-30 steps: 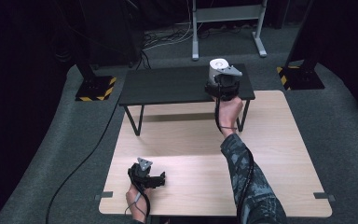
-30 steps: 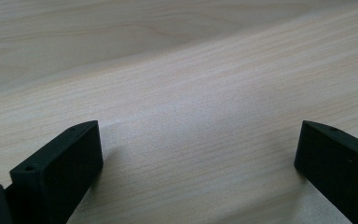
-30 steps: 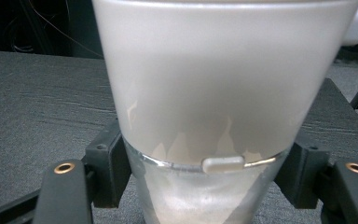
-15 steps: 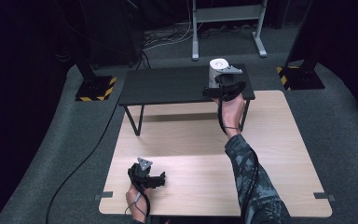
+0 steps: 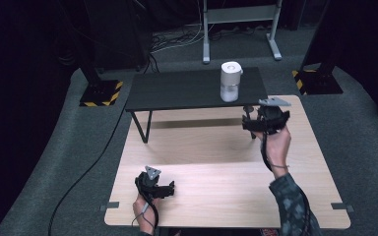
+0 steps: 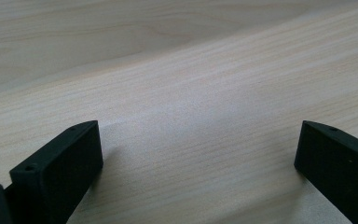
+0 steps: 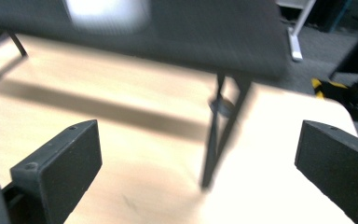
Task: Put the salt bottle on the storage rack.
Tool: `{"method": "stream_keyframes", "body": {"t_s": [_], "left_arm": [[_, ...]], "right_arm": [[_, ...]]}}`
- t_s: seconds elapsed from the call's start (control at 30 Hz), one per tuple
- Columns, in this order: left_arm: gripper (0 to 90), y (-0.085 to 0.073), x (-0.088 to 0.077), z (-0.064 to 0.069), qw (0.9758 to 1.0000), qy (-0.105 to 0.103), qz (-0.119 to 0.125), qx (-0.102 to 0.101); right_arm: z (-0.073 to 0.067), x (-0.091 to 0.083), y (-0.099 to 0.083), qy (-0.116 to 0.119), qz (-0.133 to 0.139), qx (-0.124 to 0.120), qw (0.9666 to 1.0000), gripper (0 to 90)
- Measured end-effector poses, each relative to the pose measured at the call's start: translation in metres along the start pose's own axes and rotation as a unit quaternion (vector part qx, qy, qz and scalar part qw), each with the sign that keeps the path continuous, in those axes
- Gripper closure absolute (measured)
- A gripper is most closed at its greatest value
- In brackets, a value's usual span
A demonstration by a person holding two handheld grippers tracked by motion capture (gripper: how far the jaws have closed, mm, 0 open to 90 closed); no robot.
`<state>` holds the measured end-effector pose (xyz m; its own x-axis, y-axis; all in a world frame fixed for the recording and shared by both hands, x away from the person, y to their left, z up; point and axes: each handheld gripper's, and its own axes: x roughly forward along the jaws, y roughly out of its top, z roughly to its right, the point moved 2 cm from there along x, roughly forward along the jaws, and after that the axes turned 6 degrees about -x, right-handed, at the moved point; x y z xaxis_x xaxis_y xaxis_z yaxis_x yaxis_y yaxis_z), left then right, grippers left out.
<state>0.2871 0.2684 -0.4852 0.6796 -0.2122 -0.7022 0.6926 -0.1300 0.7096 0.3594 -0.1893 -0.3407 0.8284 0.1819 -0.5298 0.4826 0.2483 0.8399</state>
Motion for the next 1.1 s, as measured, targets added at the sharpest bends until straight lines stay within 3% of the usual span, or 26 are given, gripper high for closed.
{"method": "stream_keyframes", "body": {"t_s": [0.1, 0.13, 0.3, 0.33, 0.4, 0.6, 0.7, 0.83, 1.1], "left_arm": [[0.2, 0.000, 0.000, 0.000, 1.0000, 0.000, 0.000, 0.000], [0.2, 0.000, 0.000, 0.000, 1.0000, 0.000, 0.000, 0.000], [0.2, 0.000, 0.000, 0.000, 1.0000, -0.001, 0.000, 0.000], [0.2, 0.000, 0.000, 0.000, 1.0000, -0.001, 0.000, 0.001], [0.2, 0.000, 0.000, 0.000, 1.0000, -0.001, 0.000, 0.001], [0.2, 0.000, 0.000, 0.000, 1.0000, -0.001, 0.000, 0.001], [0.2, 0.000, 0.000, 0.000, 1.0000, -0.001, 0.000, 0.001], [0.2, 0.000, 0.000, 0.000, 1.0000, -0.001, 0.000, 0.002], [0.2, 0.000, 0.000, 0.000, 1.0000, -0.002, 0.000, 0.002]], "right_arm": [[0.012, -0.022, -0.037, -0.009, -0.011, 0.014, 0.9998, 0.0], [0.012, -0.022, -0.037, -0.009, -0.011, 0.014, 0.9998, 0.0], [0.023, -0.046, -0.085, -0.023, -0.030, 0.035, 0.9987, 0.0], [0.027, -0.051, -0.104, -0.029, -0.043, 0.038, 0.9979, 0.0], [0.028, -0.052, -0.110, -0.033, -0.050, 0.039, 0.9975, 0.0], [0.043, -0.055, -0.165, -0.041, -0.088, 0.074, 0.9925, 0.0], [0.045, -0.053, -0.178, -0.040, -0.101, 0.086, 0.9904, 0.0], [0.041, -0.053, -0.189, -0.048, -0.099, 0.090, 0.9899, 0.0], [0.031, -0.042, -0.198, -0.050, -0.114, 0.073, 0.9896, 0.0]]}}
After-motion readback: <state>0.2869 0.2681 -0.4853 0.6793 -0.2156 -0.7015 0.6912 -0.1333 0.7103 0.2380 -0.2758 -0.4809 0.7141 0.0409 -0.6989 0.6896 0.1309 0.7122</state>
